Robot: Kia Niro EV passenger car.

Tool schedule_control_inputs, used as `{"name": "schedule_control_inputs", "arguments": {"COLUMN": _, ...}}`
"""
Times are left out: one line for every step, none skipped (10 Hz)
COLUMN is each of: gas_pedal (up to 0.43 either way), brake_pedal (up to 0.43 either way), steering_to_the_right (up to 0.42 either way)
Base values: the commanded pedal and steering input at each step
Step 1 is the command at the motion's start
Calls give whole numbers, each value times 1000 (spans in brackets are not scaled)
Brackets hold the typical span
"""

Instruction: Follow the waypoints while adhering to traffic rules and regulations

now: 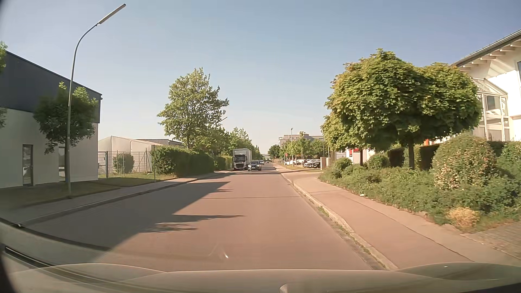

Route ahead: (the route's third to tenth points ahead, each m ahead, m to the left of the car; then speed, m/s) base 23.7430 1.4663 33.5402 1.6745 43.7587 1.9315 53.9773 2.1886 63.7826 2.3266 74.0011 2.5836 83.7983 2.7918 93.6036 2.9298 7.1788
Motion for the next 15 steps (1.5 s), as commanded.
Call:
{"name": "schedule_control_inputs", "arguments": {"gas_pedal": 0, "brake_pedal": 159, "steering_to_the_right": -14}}
{"name": "schedule_control_inputs", "arguments": {"gas_pedal": 0, "brake_pedal": 159, "steering_to_the_right": -14}}
{"name": "schedule_control_inputs", "arguments": {"gas_pedal": 0, "brake_pedal": 134, "steering_to_the_right": -14}}
{"name": "schedule_control_inputs", "arguments": {"gas_pedal": 0, "brake_pedal": 24, "steering_to_the_right": -14}}
{"name": "schedule_control_inputs", "arguments": {"gas_pedal": 0, "brake_pedal": 0, "steering_to_the_right": -14}}
{"name": "schedule_control_inputs", "arguments": {"gas_pedal": 0, "brake_pedal": 0, "steering_to_the_right": -13}}
{"name": "schedule_control_inputs", "arguments": {"gas_pedal": 0, "brake_pedal": 0, "steering_to_the_right": -12}}
{"name": "schedule_control_inputs", "arguments": {"gas_pedal": 0, "brake_pedal": 0, "steering_to_the_right": -9}}
{"name": "schedule_control_inputs", "arguments": {"gas_pedal": 0, "brake_pedal": 0, "steering_to_the_right": -6}}
{"name": "schedule_control_inputs", "arguments": {"gas_pedal": 0, "brake_pedal": 0, "steering_to_the_right": -7}}
{"name": "schedule_control_inputs", "arguments": {"gas_pedal": 0, "brake_pedal": 0, "steering_to_the_right": -6}}
{"name": "schedule_control_inputs", "arguments": {"gas_pedal": 0, "brake_pedal": 0, "steering_to_the_right": -4}}
{"name": "schedule_control_inputs", "arguments": {"gas_pedal": 0, "brake_pedal": 0, "steering_to_the_right": -4}}
{"name": "schedule_control_inputs", "arguments": {"gas_pedal": 0, "brake_pedal": 0, "steering_to_the_right": -4}}
{"name": "schedule_control_inputs", "arguments": {"gas_pedal": 20, "brake_pedal": 0, "steering_to_the_right": -4}}
